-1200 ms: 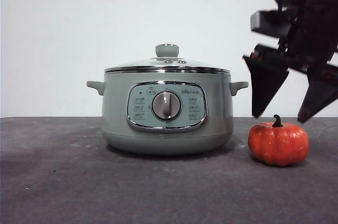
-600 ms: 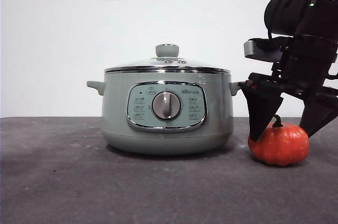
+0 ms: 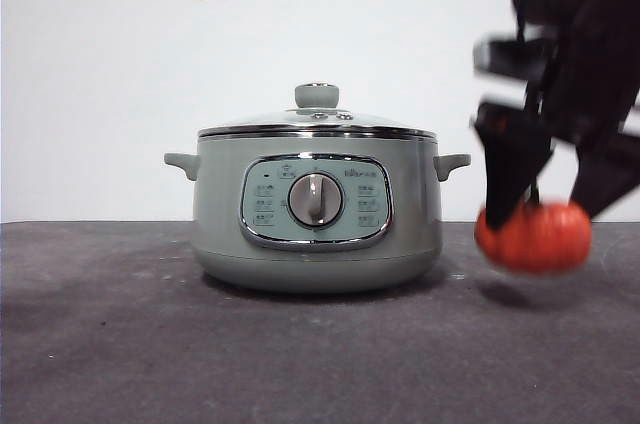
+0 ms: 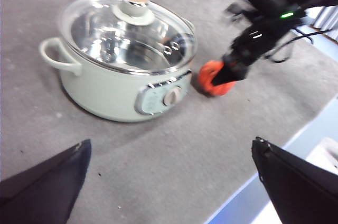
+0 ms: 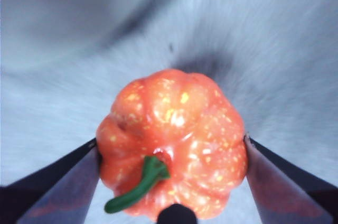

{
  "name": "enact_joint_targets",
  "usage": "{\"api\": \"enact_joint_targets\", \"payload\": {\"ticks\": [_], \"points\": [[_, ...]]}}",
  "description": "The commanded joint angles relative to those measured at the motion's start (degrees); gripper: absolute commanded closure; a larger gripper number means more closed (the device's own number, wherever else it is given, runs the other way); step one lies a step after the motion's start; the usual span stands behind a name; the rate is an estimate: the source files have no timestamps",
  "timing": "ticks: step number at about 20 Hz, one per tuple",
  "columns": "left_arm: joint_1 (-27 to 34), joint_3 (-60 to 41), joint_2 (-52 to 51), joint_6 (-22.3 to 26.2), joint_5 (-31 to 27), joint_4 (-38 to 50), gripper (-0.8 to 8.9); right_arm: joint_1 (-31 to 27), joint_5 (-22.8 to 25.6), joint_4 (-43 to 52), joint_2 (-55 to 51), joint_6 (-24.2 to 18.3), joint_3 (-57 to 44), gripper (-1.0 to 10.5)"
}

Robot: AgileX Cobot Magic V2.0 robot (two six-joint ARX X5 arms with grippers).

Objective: Pick up the pumpkin,open the lid,put the pumpkin in the pot,close the lid

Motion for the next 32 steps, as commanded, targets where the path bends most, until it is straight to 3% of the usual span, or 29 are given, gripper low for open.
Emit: {"api": "enact_joint_targets", "payload": {"ticks": [1, 8, 13, 16, 23, 32], "points": [[-0.1, 0.9, 2.6, 0.2, -0.2, 1.3, 0.28, 0.1, 0.0, -1.9, -6.6, 1.3, 0.1, 9.6], [-6.8, 7.1, 19.4, 0.2, -0.9, 14.0, 0.29, 1.3, -0.1, -8.5, -27.5, 2.7, 0.1, 9.6], [-14.8, 14.4, 36.3, 0.2, -7.6, 24.5, 0.29, 2.7, -0.5, -12.1, -36.6, 4.4, 0.1, 9.6], [-17.4, 20.4, 46.2, 0.5, -10.7, 28.3, 0.29, 3.5, -3.1, -12.8, -39.1, 5.7, 0.1, 9.6], [-22.0, 32.9, 65.0, 1.8, -16.2, 34.1, 0.29, 5.4, -3.1, -12.7, -40.7, 7.2, 0.1, 9.6], [-23.8, 33.2, 74.1, 2.0, -18.8, 39.9, 0.29, 5.4, -3.0, -12.7, -40.7, 7.2, 0.1, 9.6]]}}
